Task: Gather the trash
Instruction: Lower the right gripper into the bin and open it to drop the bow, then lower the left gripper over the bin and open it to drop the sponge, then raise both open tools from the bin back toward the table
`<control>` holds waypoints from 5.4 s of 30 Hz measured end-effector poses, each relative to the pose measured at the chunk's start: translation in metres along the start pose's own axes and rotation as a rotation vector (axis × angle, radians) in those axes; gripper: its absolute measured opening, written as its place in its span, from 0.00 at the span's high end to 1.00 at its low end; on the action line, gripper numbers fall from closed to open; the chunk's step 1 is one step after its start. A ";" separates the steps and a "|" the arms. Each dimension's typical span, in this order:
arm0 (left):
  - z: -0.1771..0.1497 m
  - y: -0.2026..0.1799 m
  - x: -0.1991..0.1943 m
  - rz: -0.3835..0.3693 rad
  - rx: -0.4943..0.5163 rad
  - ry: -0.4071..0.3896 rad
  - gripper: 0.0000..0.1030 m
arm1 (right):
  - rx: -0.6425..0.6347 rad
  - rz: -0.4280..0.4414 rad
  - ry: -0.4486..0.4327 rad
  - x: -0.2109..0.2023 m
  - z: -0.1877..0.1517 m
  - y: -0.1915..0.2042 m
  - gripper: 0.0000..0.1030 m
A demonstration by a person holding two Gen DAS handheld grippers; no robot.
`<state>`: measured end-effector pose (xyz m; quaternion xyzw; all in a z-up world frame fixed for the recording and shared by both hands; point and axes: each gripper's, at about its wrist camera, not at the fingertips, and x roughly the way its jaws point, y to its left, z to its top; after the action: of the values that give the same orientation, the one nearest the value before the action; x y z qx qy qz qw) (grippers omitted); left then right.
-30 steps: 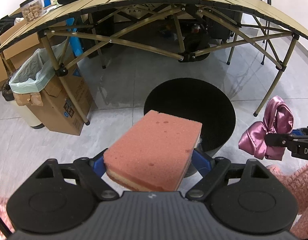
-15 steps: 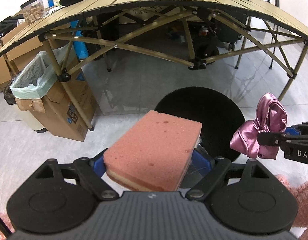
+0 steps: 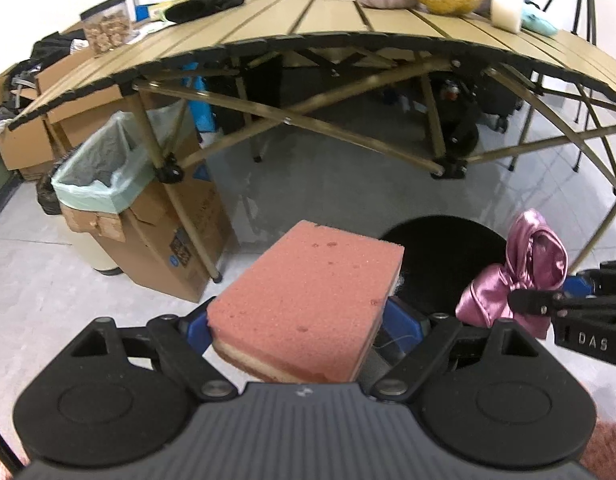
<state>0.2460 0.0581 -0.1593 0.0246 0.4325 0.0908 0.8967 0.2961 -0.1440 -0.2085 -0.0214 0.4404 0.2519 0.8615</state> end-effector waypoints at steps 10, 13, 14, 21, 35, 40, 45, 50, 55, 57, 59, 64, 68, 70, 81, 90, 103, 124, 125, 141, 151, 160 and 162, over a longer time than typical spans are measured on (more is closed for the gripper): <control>-0.006 0.022 0.020 0.059 -0.043 0.020 0.16 | -0.053 -0.051 0.052 0.034 0.004 0.021 0.78; -0.008 0.019 0.022 0.063 -0.036 0.021 0.16 | -0.048 -0.056 0.068 0.040 0.005 0.024 0.78; -0.009 0.019 0.022 0.063 -0.033 0.023 0.16 | -0.050 -0.057 0.072 0.041 0.005 0.025 0.78; -0.011 0.016 0.025 0.059 -0.025 0.030 0.16 | -0.033 -0.081 0.106 0.051 0.001 0.018 0.66; -0.011 0.009 0.029 0.062 -0.006 0.033 0.16 | -0.011 -0.121 0.101 0.045 -0.001 0.008 0.00; -0.010 0.008 0.030 0.063 0.002 0.034 0.16 | -0.009 -0.131 0.094 0.041 0.000 0.006 0.00; -0.010 0.005 0.030 0.059 0.009 0.031 0.16 | -0.004 -0.145 0.084 0.032 -0.002 0.001 0.00; -0.008 -0.001 0.026 0.047 0.024 0.023 0.16 | 0.030 -0.165 0.083 0.020 -0.007 -0.011 0.00; -0.007 -0.011 0.023 0.039 0.048 0.016 0.16 | 0.082 -0.183 0.074 0.006 -0.013 -0.029 0.00; -0.007 -0.017 0.021 0.031 0.062 0.014 0.16 | 0.100 -0.193 0.065 0.000 -0.015 -0.036 0.00; -0.007 -0.026 0.020 0.022 0.085 0.012 0.16 | 0.114 -0.201 0.059 -0.006 -0.018 -0.042 0.00; -0.006 -0.044 0.022 -0.006 0.132 0.025 0.16 | 0.149 -0.222 0.037 -0.020 -0.021 -0.055 0.00; -0.005 -0.060 0.025 -0.015 0.170 0.028 0.16 | 0.183 -0.234 0.022 -0.030 -0.024 -0.068 0.00; -0.005 -0.066 0.028 -0.022 0.184 0.035 0.16 | 0.195 -0.240 0.023 -0.033 -0.027 -0.074 0.00; -0.002 -0.111 0.050 -0.080 0.303 0.058 0.16 | 0.257 -0.291 0.018 -0.039 -0.035 -0.098 0.00; 0.004 -0.128 0.068 -0.107 0.331 0.061 0.16 | 0.308 -0.363 0.030 -0.035 -0.036 -0.124 0.00; 0.005 -0.127 0.078 -0.143 0.318 0.109 0.00 | 0.289 -0.374 0.053 -0.024 -0.035 -0.124 0.00; 0.008 -0.120 0.072 -0.124 0.299 0.090 0.00 | 0.258 -0.359 0.048 -0.024 -0.030 -0.118 0.00; 0.009 -0.120 0.070 -0.123 0.297 0.084 0.00 | 0.256 -0.359 0.047 -0.024 -0.030 -0.117 0.00; 0.029 -0.089 0.015 -0.105 0.187 -0.113 0.00 | 0.222 -0.288 -0.156 -0.060 -0.011 -0.092 0.00; 0.068 -0.070 -0.041 -0.116 0.105 -0.326 0.00 | 0.155 -0.234 -0.454 -0.112 0.022 -0.068 0.00; 0.123 -0.054 -0.053 -0.065 0.031 -0.456 0.00 | 0.047 -0.217 -0.600 -0.119 0.088 -0.060 0.00; 0.134 -0.047 -0.052 -0.045 0.014 -0.474 0.00 | 0.021 -0.234 -0.610 -0.111 0.105 -0.057 0.00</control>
<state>0.3254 0.0067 -0.0415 0.0415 0.2111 0.0593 0.9748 0.3465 -0.2121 -0.0698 0.0135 0.1590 0.1416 0.9770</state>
